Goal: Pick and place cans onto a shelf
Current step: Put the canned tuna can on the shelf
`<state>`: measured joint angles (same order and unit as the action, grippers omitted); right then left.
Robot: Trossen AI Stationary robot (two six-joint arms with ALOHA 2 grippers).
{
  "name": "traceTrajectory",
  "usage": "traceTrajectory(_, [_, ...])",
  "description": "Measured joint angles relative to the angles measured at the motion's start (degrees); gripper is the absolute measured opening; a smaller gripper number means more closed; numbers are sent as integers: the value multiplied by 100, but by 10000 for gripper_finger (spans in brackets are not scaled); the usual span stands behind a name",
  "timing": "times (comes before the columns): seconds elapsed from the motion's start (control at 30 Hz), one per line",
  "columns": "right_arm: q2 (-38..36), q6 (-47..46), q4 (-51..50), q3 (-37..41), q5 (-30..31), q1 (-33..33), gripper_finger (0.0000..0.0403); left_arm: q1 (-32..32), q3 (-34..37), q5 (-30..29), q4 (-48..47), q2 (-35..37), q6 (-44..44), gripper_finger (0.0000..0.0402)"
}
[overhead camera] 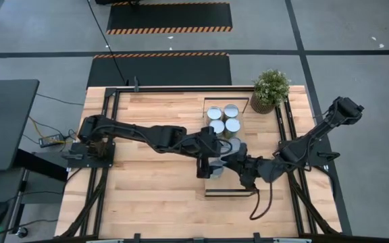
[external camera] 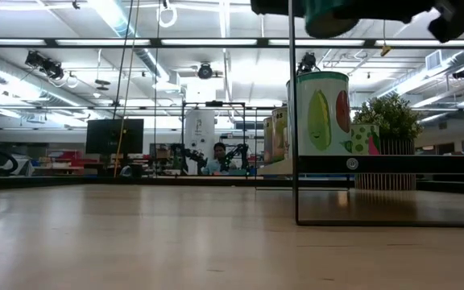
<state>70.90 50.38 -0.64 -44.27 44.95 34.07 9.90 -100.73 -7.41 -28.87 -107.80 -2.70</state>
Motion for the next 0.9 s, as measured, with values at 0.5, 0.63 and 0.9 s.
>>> traceTrajectory(0.5, [-354, -2411, -2628, 4, 202, 537, 150, 367, 2, 16, -856, 77, 417, 394])
traceTrajectory(0.63, [-435, -2850, -2968, 2, 187, 702, 150, 386, 2, 7, -1009, 122, 548, 394])
traceTrajectory(0.9, [-740, -3669, -3436, 98, 207, 1017, 150, 388, 2, 12, -1166, 120, 662, 393])
